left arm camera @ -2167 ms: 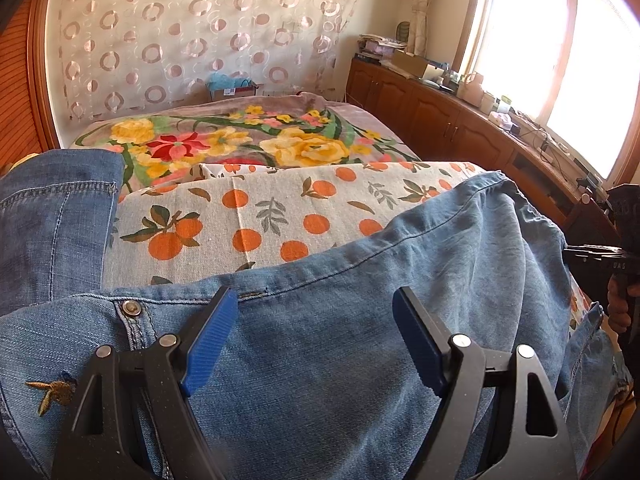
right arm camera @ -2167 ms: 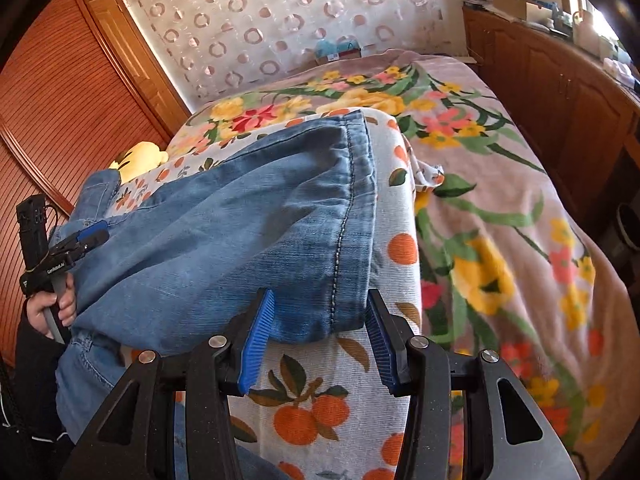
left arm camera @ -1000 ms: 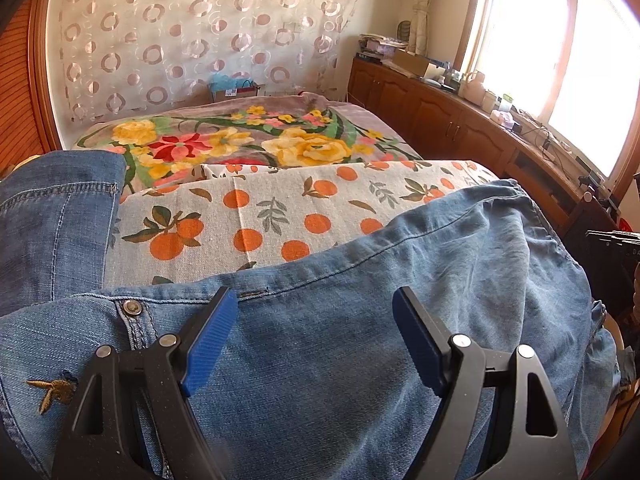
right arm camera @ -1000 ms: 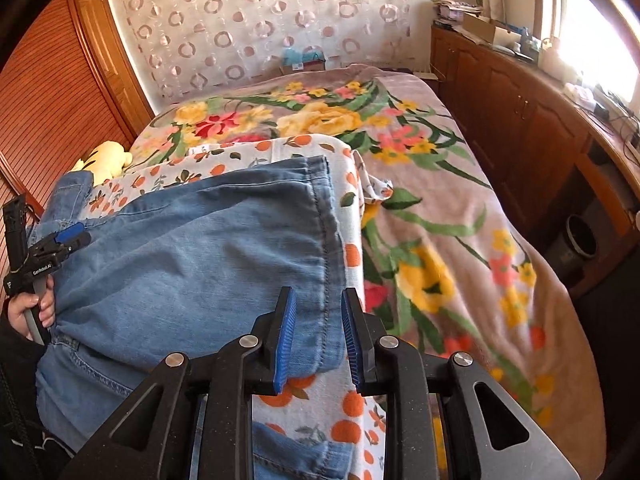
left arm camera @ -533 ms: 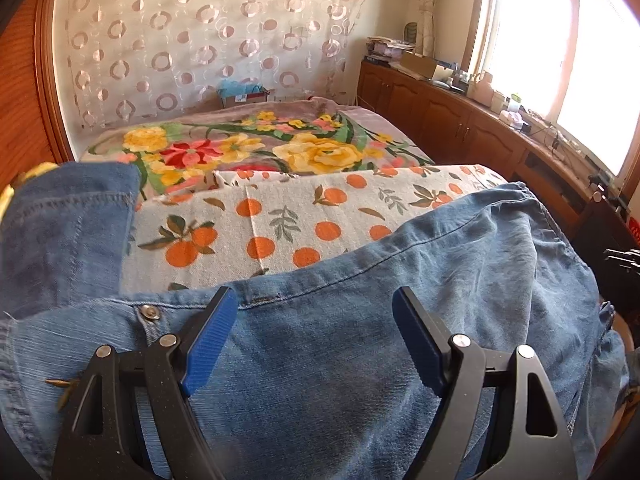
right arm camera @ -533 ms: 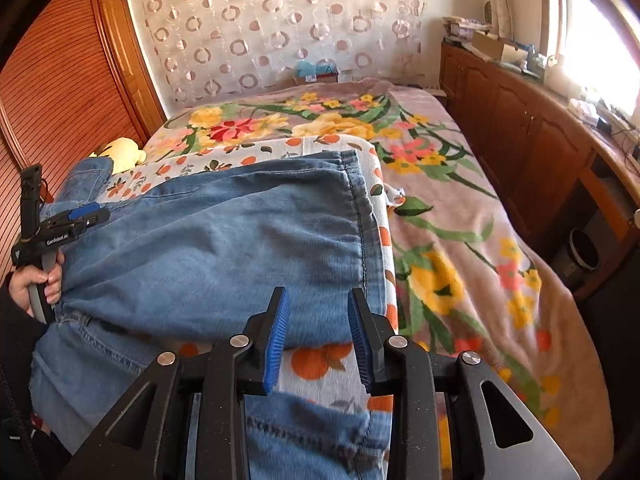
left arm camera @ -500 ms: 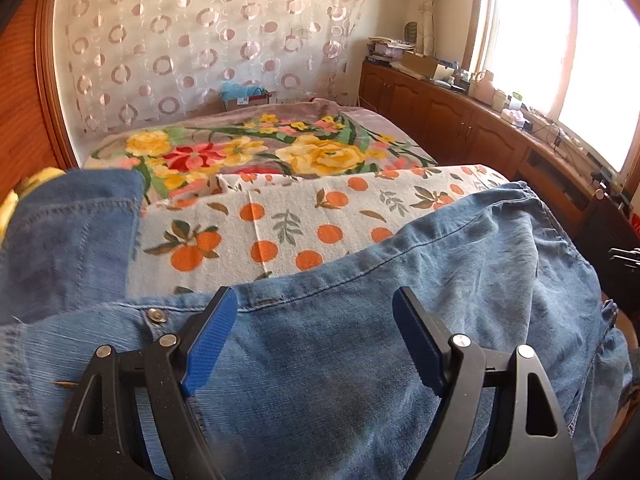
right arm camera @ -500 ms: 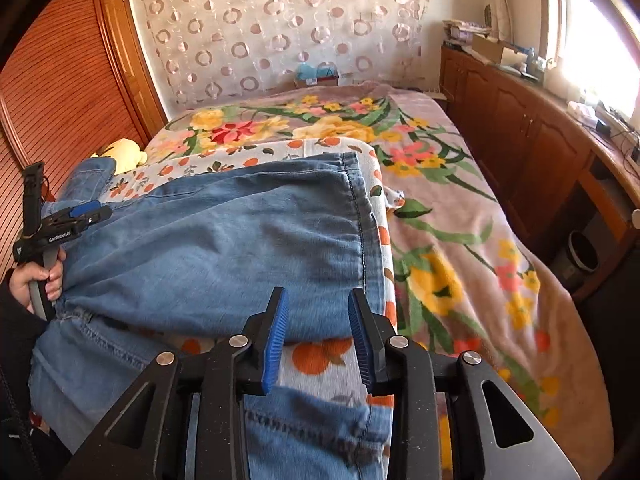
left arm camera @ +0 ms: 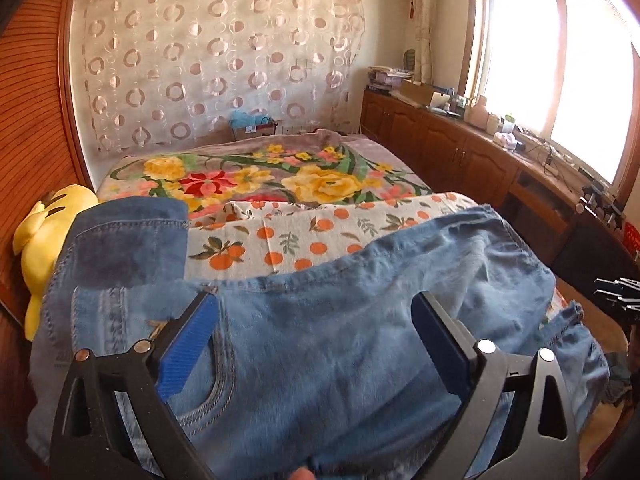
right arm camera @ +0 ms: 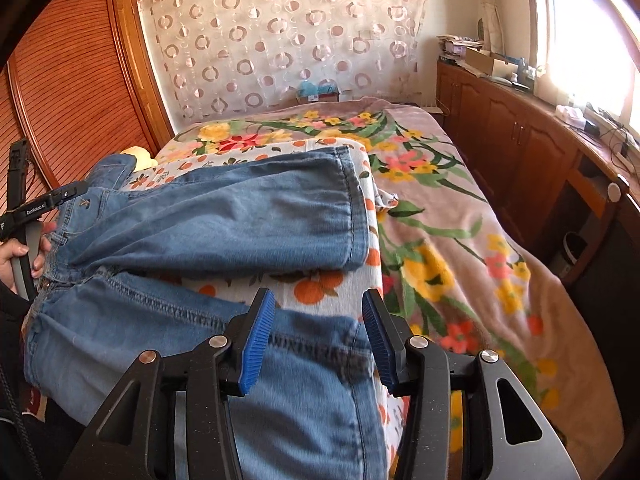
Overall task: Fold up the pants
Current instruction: 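Grasp the jeans waistband edge with the left gripper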
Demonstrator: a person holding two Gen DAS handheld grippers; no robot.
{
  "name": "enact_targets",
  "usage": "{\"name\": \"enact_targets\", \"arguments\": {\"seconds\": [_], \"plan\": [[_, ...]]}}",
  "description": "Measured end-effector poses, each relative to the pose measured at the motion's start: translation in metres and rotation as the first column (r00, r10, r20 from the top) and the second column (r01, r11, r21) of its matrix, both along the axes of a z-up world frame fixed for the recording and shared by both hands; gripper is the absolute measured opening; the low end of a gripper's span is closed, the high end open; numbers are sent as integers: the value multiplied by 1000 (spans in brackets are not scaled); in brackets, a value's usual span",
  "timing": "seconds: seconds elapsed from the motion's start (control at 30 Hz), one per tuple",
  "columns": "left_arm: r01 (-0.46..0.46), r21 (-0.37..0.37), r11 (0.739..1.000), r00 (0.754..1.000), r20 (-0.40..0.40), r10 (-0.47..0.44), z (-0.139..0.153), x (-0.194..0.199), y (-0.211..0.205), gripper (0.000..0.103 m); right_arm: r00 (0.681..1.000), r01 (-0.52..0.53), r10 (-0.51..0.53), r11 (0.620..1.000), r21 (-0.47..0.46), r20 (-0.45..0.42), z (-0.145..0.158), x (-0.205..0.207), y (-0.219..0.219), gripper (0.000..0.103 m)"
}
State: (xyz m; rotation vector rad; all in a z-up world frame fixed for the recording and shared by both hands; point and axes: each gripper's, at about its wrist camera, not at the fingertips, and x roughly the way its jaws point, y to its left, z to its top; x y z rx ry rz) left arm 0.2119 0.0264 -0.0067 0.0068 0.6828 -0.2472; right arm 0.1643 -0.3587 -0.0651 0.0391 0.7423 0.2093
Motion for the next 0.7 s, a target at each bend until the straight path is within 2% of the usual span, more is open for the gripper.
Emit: {"name": "enact_targets", "arguments": {"seconds": [0.17, 0.27, 0.47, 0.7], "plan": [[17, 43, 999, 1000, 5, -17, 2, -44, 1, 97, 1000, 2, -1, 1000, 5, -9, -7, -19, -1, 48], [9, 43, 999, 1000, -1, -9, 2, -75, 9, 97, 1000, 3, -3, 1000, 0, -15, -12, -33, -2, 48], [-61, 67, 996, 998, -14, 62, -4, -138, 38, 97, 1000, -2, 2, 1000, -1, -8, -15, -67, -4, 48], [-146, 84, 986, 984, -89, 154, -30, -193, 75, 97, 999, 0, -1, 1000, -21, -37, -17, -81, -3, 48]]}}
